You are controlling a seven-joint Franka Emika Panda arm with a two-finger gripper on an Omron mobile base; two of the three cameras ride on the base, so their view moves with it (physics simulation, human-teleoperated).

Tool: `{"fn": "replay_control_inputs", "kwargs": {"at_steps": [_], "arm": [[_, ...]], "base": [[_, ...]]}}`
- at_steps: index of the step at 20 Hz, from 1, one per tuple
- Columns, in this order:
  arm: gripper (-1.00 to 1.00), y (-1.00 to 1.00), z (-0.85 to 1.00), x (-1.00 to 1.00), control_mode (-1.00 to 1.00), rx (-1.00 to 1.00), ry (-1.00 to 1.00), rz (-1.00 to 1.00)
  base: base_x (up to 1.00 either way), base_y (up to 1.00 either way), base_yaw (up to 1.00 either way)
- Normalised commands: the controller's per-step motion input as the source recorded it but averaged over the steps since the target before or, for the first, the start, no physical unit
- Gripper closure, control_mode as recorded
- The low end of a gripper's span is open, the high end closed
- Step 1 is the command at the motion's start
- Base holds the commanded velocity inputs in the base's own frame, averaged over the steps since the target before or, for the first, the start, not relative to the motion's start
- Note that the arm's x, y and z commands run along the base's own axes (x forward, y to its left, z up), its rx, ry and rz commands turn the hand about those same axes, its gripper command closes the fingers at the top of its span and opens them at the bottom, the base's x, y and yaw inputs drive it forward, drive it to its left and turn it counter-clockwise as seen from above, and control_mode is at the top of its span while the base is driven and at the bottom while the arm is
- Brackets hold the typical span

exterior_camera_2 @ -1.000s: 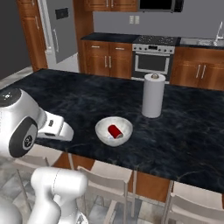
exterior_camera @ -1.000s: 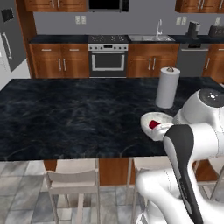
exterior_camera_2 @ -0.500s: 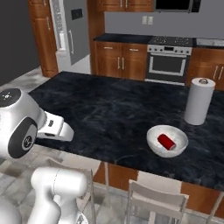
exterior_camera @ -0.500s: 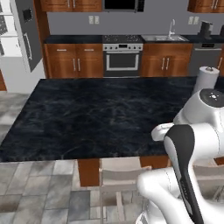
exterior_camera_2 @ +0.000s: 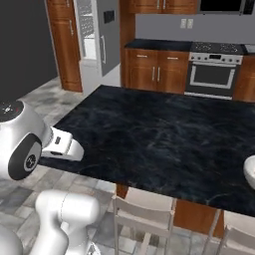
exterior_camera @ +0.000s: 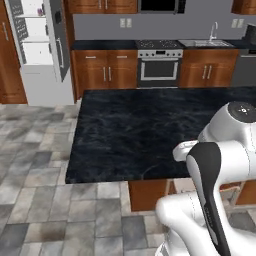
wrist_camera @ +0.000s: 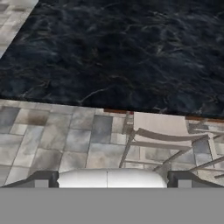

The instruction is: Open the fridge, grab two sodas, and place both sodas inside the bowl with ice on the dining counter.

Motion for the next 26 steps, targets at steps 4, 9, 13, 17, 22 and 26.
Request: {"fn": "replay_control_inputs", "kwargs": {"at_steps": [4, 9, 13, 17, 22, 26], "arm": [[-1.0, 0.0, 0.0, 0.0, 1.0, 0.0, 0.0, 0.0], [-1.0, 0.0, 0.0, 0.0, 1.0, 0.0, 0.0, 0.0], [-1.0, 0.0, 0.0, 0.0, 1.0, 0.0, 0.0, 0.0], [-1.0, 0.0, 0.0, 0.0, 1.0, 0.0, 0.0, 0.0], [-1.0, 0.0, 0.0, 0.0, 1.0, 0.0, 0.0, 0.0], [-1.0, 0.0, 0.0, 0.0, 1.0, 0.0, 0.0, 0.0]], "base": [[0.43, 1.0, -0.04], [0.51, 1.0, -0.06], [0.65, 1.0, -0.09], [0.73, 1.0, -0.11], [0.82, 1.0, -0.12], [0.95, 1.0, -0.15]]}}
